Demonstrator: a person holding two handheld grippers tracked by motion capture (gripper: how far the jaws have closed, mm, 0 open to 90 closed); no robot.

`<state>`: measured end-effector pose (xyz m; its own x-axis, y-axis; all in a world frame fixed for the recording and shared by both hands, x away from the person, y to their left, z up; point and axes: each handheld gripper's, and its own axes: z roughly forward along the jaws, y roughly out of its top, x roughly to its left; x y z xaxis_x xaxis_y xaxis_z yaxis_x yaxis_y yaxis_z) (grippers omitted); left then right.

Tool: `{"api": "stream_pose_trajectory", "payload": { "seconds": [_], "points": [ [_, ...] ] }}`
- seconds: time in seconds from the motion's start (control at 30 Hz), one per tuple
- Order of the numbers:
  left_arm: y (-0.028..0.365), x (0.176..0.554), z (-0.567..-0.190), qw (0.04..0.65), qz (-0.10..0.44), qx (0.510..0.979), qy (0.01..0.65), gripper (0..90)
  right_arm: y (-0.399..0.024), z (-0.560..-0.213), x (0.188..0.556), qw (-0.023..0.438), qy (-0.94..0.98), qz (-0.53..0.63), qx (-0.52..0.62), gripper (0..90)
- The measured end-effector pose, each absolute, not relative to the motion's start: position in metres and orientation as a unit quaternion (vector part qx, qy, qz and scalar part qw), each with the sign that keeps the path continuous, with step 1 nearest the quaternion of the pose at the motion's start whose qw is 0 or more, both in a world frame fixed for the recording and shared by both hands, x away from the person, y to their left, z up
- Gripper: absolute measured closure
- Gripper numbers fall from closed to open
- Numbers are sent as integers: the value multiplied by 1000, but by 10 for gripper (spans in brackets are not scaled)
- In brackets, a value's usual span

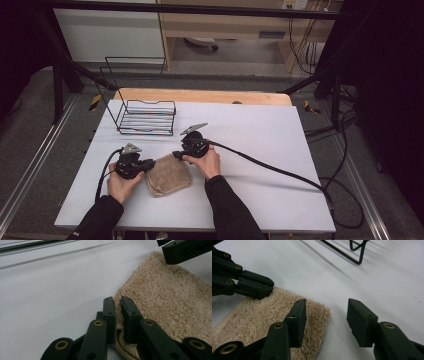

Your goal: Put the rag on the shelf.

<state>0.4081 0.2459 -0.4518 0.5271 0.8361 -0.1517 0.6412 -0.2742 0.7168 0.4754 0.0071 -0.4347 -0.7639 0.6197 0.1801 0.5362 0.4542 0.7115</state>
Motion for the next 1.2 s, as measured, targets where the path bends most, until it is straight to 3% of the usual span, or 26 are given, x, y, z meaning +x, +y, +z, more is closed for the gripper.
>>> {"api": "stream_pose_trajectory", "payload": {
  "seconds": [0.33,0.57,0.87,1.2],
  "points": [
    [246,408,-452,379,125,786,472,813,10,-444,475,19,860,381,340,725],
    [247,408,-452,381,123,784,474,813,10,-444,474,4,861,373,347,822],
    [251,408,-449,392,114,776,480,837,8,-439,473,-3,858,377,350,861],
    [257,400,-431,432,127,761,466,845,4,-418,459,23,850,402,339,863]
  ]
}}
